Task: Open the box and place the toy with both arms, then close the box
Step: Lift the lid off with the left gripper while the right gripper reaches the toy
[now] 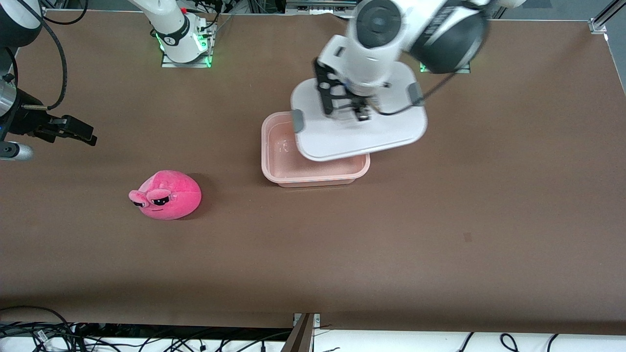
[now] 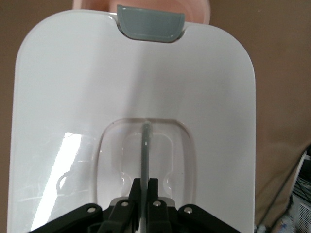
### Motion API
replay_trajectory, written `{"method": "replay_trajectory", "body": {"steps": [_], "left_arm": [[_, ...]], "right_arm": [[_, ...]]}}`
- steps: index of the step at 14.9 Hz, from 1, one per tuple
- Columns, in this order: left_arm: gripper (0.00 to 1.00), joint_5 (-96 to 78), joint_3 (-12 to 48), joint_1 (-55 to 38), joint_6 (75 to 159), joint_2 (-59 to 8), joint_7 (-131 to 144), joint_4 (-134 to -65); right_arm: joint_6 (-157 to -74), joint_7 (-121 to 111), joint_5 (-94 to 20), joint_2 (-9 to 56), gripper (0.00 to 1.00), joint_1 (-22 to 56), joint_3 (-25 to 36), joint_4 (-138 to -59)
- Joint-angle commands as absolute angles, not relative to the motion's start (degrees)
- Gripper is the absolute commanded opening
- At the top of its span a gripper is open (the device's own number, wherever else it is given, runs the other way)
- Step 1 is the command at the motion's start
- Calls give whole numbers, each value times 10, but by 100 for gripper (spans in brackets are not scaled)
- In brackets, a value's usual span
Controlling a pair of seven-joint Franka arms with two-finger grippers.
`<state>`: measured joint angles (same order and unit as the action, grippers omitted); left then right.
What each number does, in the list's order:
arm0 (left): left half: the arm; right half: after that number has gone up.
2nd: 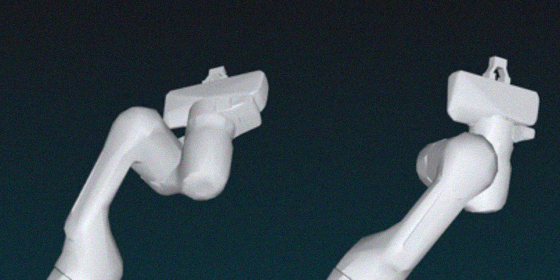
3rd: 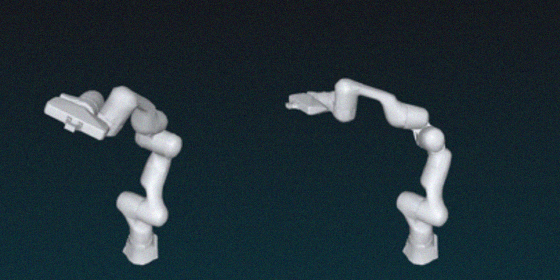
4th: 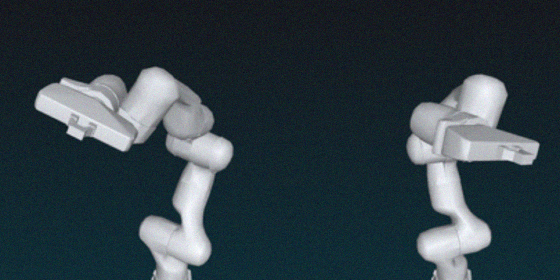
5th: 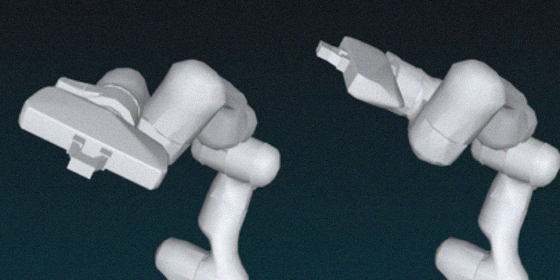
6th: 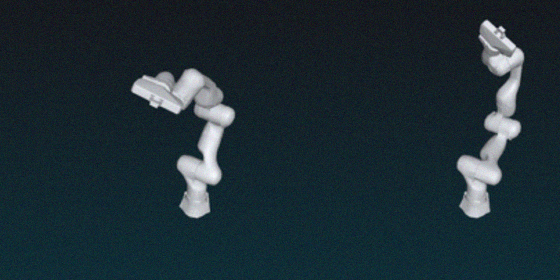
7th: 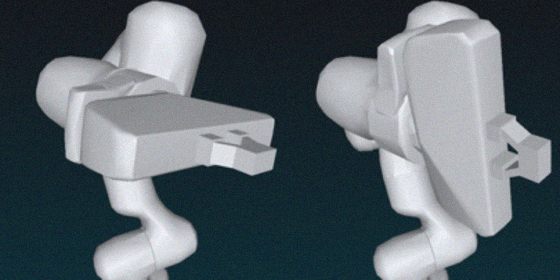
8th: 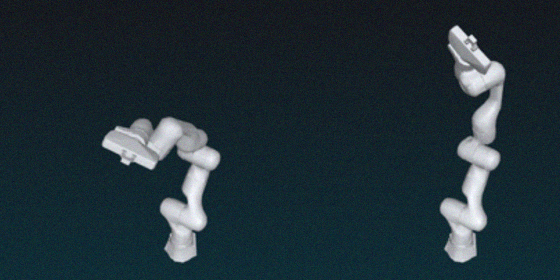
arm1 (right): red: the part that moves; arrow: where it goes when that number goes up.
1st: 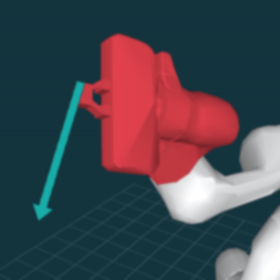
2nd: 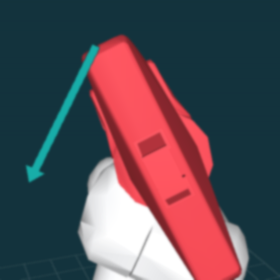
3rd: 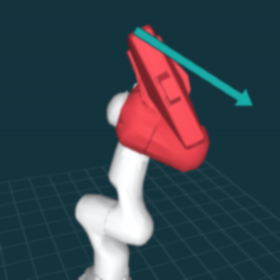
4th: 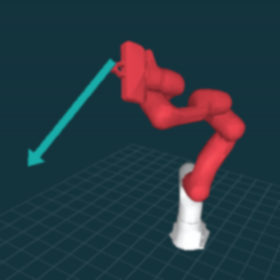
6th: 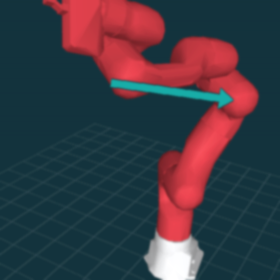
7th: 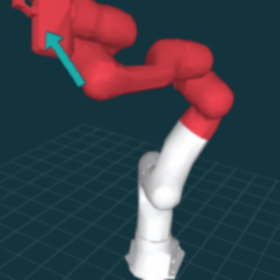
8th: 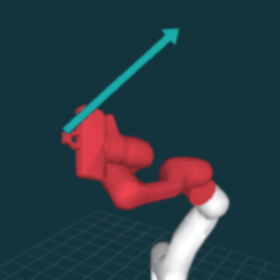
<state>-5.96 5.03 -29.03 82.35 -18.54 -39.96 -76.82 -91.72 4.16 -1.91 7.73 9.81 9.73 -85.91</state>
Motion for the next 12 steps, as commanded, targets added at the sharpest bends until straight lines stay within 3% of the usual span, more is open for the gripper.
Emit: {"method": "replay_trajectory", "body": {"steps": [1, 5, 9, 12], "left_arm": [[0, -50, 55, -195, 760, -163, -475, -763], [0, 3, 55, -71, 747, -159, -633, -761], [0, 97, 55, -29, 751, -164, -731, -769], [0, 95, 56, 18, 757, -179, -764, -768]], "right_arm": [[-913, 46, -21, 79, 100, 94, 91, -848], [-913, 29, -28, 80, 100, 94, 94, -849], [-911, -38, -29, 89, 100, 98, 90, -860], [-945, -38, -40, 108, 100, 98, 87, -912]]}}
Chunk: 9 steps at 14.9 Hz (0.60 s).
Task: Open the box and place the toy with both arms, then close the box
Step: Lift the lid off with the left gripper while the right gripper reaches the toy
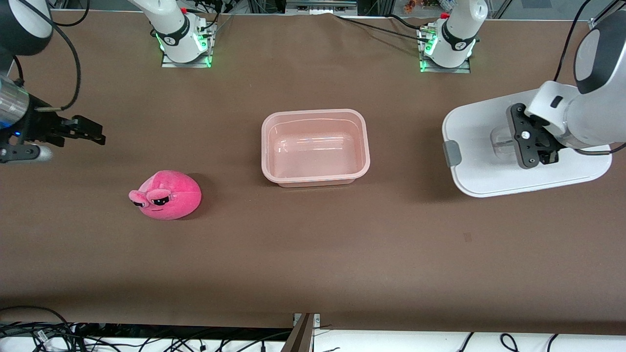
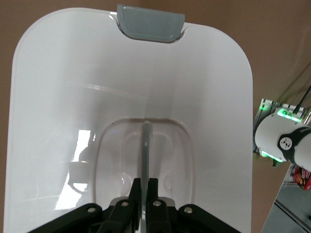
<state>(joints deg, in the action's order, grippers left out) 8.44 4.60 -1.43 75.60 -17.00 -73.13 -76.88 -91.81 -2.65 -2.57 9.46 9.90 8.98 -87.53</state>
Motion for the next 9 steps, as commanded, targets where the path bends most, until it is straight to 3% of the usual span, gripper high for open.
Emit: {"method": "replay_trajectory", "body": {"steps": [1, 4, 9], "left_arm": [[0, 92, 57, 30, 760, -181, -765, -769], [0, 71, 56, 39, 758, -185, -769, -770], [0, 70, 55, 50, 762, -190, -785, -770]], "right_arm": [[-980, -38, -47, 109, 100, 98, 86, -949], [-1121, -63, -47, 110, 100, 99, 66, -1068], [-1224, -65, -47, 177, 100, 100, 57, -1099]]}}
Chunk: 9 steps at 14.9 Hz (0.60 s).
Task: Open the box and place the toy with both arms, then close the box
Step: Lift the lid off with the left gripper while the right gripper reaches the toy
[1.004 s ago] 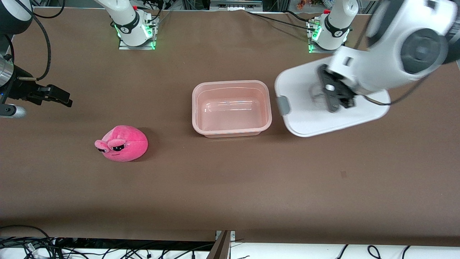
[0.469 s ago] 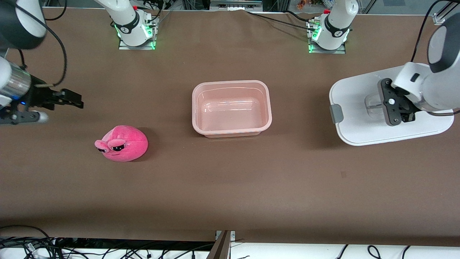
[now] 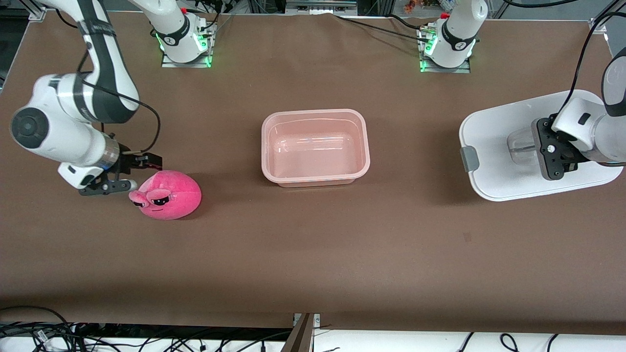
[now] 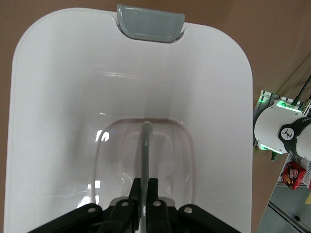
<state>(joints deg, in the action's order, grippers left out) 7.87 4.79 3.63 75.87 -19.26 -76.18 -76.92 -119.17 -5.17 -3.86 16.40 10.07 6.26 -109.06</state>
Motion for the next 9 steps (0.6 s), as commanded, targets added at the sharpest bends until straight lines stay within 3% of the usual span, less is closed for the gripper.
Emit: {"method": "replay_trajectory", "body": {"steps": [1, 5, 6, 7, 8, 9], "left_arm": [[0, 71, 55, 49, 761, -191, -785, -770], [0, 69, 55, 49, 761, -191, -786, -770], [0, 69, 55, 49, 761, -191, -786, -769], [0, 69, 55, 49, 761, -191, -786, -769], [0, 69, 55, 49, 761, -191, -786, -769], [0, 69, 55, 49, 761, -191, -786, -769]], "right_arm": [[-1250, -68, -47, 185, 100, 100, 57, -1109], [-1319, -78, -47, 219, 98, 99, 56, -1129], [-1319, -80, -47, 222, 88, 99, 56, -1123], [-1319, -87, -46, 222, 66, 99, 56, -1121], [-1317, -97, -46, 222, 35, 100, 55, -1121], [-1315, -111, -46, 222, 19, 100, 55, -1118]]}}
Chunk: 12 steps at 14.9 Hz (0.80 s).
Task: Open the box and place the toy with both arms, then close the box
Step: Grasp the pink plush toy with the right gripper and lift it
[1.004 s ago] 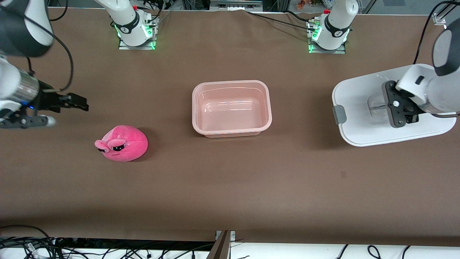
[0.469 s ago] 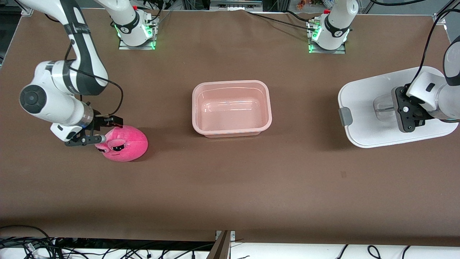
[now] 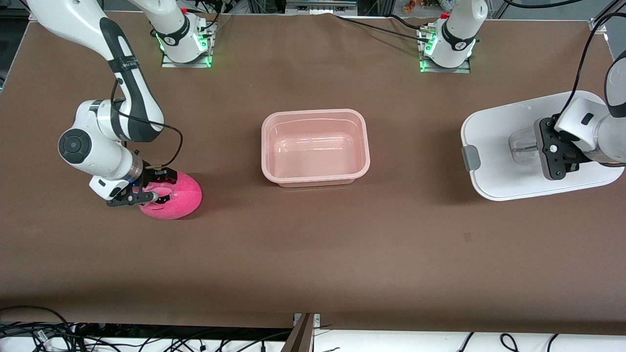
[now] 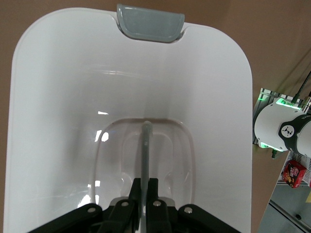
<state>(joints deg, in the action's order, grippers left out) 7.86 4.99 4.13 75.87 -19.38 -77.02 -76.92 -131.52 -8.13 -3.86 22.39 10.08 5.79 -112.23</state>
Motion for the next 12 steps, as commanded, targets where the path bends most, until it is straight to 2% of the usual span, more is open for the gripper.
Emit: {"method": "replay_trajectory", "body": {"steps": [1, 2, 5, 9, 12], "left_arm": [[0, 69, 55, 49, 761, -191, -786, -769], [0, 68, 55, 48, 761, -191, -786, -769], [0, 66, 57, 48, 761, -191, -786, -769], [0, 66, 57, 48, 761, -191, -786, -769], [0, 66, 59, 48, 761, -191, -787, -769]], "right_arm": [[-1314, -135, -46, 222, 7, 99, 55, -1117], [-1313, -178, -43, 222, 1, 99, 55, -1112], [-1317, -388, -47, 222, 0, 100, 55, -1100], [-1313, -403, -40, 221, 0, 115, 55, -1075], [-1245, -459, -36, 214, 0, 159, 55, -1017]]}}
